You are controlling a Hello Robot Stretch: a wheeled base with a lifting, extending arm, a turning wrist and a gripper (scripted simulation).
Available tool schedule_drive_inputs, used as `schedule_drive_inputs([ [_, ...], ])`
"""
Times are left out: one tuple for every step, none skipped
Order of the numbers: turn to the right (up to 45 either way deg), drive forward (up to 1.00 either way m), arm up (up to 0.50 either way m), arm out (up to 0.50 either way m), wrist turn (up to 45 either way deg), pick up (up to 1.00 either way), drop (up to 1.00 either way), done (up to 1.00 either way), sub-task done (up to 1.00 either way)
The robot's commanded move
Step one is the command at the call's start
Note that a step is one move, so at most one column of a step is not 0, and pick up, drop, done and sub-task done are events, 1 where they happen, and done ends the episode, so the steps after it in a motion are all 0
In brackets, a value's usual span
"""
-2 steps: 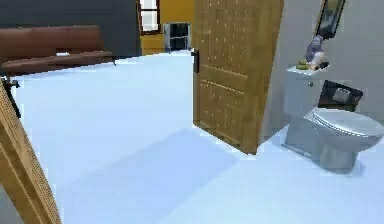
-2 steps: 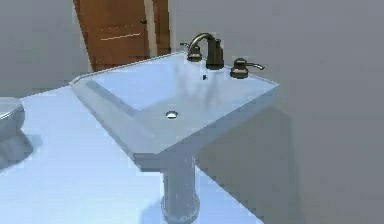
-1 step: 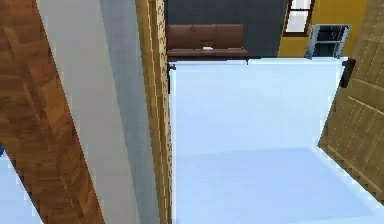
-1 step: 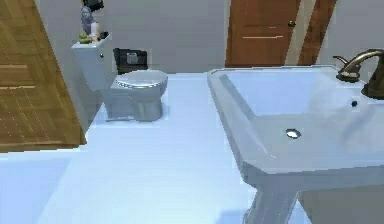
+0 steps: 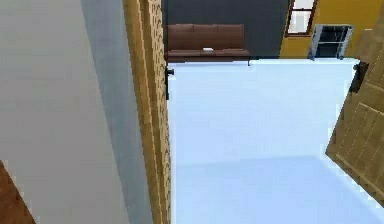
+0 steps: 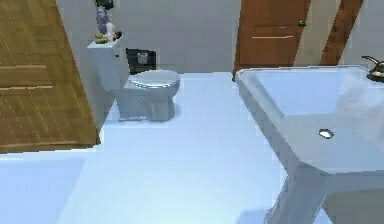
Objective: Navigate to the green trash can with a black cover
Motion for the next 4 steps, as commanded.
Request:
schedule_drive_inputs([
  [45.0,0.0,0.0,0.0,0.0,0.0,0.0,0.0,0.0],
  [39.0,0.0,0.0,0.0,0.0,0.0,0.0,0.0,0.0],
  [0.0,1.0,0.0,0.0,0.0,0.0,0.0,0.0,0.0],
  [3.0,0.0,0.0,0.0,0.0,0.0,0.0,0.0,0.0],
])
